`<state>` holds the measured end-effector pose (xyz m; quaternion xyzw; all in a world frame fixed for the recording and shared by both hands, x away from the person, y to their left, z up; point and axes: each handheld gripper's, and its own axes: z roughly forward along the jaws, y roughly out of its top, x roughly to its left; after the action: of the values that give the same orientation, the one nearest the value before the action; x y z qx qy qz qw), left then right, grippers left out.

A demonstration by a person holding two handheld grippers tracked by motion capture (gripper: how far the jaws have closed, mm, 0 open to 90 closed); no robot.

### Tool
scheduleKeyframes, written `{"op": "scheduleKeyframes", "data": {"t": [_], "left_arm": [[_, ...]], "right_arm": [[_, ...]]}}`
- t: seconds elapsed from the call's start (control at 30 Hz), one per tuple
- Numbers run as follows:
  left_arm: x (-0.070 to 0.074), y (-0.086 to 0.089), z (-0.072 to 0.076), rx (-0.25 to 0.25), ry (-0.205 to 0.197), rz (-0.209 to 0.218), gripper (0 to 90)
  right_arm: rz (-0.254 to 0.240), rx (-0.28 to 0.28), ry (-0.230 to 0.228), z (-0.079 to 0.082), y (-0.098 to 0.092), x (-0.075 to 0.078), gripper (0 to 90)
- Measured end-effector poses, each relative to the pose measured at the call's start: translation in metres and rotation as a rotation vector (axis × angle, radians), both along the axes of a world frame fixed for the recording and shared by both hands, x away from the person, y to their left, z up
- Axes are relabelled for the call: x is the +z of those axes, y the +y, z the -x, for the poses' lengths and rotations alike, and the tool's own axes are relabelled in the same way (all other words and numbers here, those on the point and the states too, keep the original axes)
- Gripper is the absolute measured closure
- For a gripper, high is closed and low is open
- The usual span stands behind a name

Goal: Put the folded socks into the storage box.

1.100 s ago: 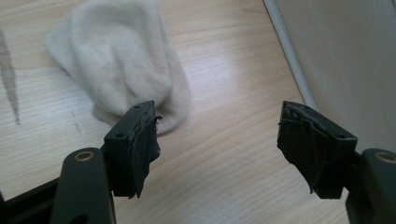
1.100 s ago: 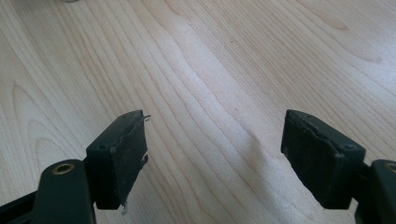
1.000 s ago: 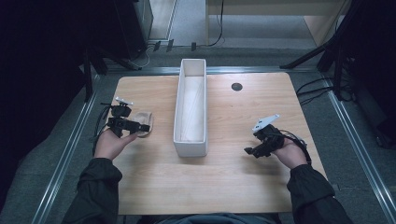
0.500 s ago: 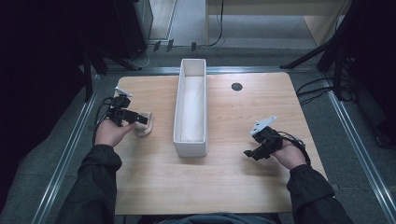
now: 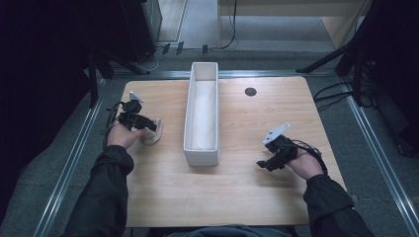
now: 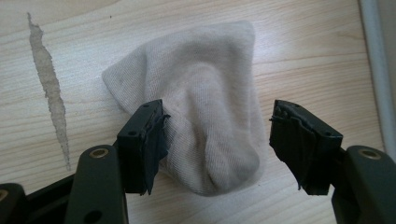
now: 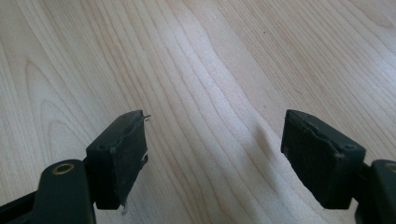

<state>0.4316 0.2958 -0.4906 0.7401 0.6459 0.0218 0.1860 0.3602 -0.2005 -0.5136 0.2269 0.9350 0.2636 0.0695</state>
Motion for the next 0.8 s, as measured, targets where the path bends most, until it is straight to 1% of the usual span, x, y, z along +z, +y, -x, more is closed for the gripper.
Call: {"op": "scheduleKeyframes", "data": {"t": [0.07, 0.2, 0.37, 0.5, 0.57, 0.6, 0.63, 0.67, 0.7, 0.77, 0.8], "left_arm": [[-0.004, -0.001, 0.000, -0.002, 0.007, -0.007, 35.1], [-0.009, -0.005, -0.002, -0.019, 0.018, -0.037, 35.3], [-0.013, -0.008, -0.003, -0.015, 0.023, -0.053, 35.6], [-0.016, -0.011, 0.000, -0.024, -0.004, -0.096, 36.6], [-0.017, -0.012, 0.002, -0.025, -0.017, -0.112, 39.2], [-0.017, -0.012, 0.002, -0.025, -0.017, -0.112, 40.5], [-0.018, -0.012, 0.003, -0.018, -0.030, -0.120, 42.2], [-0.018, -0.012, 0.003, -0.018, -0.030, -0.120, 43.7], [-0.018, -0.012, 0.004, -0.016, -0.035, -0.129, 45.6], [-0.019, -0.015, 0.006, -0.025, -0.047, -0.171, 47.1], [-0.019, -0.016, 0.006, -0.028, -0.049, -0.184, 49.0]], "right_arm": [[-0.004, 0.003, 0.005, 0.000, 0.001, 0.000, 22.7], [-0.006, 0.001, 0.004, 0.000, 0.000, 0.000, 22.7], [-0.006, -0.001, 0.006, 0.000, 0.000, 0.000, 22.7], [-0.006, -0.008, 0.006, 0.000, -0.001, 0.001, 22.7], [-0.009, -0.005, 0.000, 0.000, -0.002, 0.002, 22.7], [-0.011, -0.007, 0.003, 0.000, -0.002, 0.002, 22.7], [-0.009, -0.008, 0.003, 0.000, -0.003, 0.002, 22.7], [-0.009, -0.008, 0.003, 0.000, -0.003, 0.002, 22.7], [-0.006, -0.017, 0.004, 0.000, -0.003, 0.002, 22.7], [-0.005, -0.018, 0.003, 0.000, -0.004, 0.002, 22.7], [-0.005, -0.018, 0.002, 0.000, -0.004, 0.002, 22.7]]}}
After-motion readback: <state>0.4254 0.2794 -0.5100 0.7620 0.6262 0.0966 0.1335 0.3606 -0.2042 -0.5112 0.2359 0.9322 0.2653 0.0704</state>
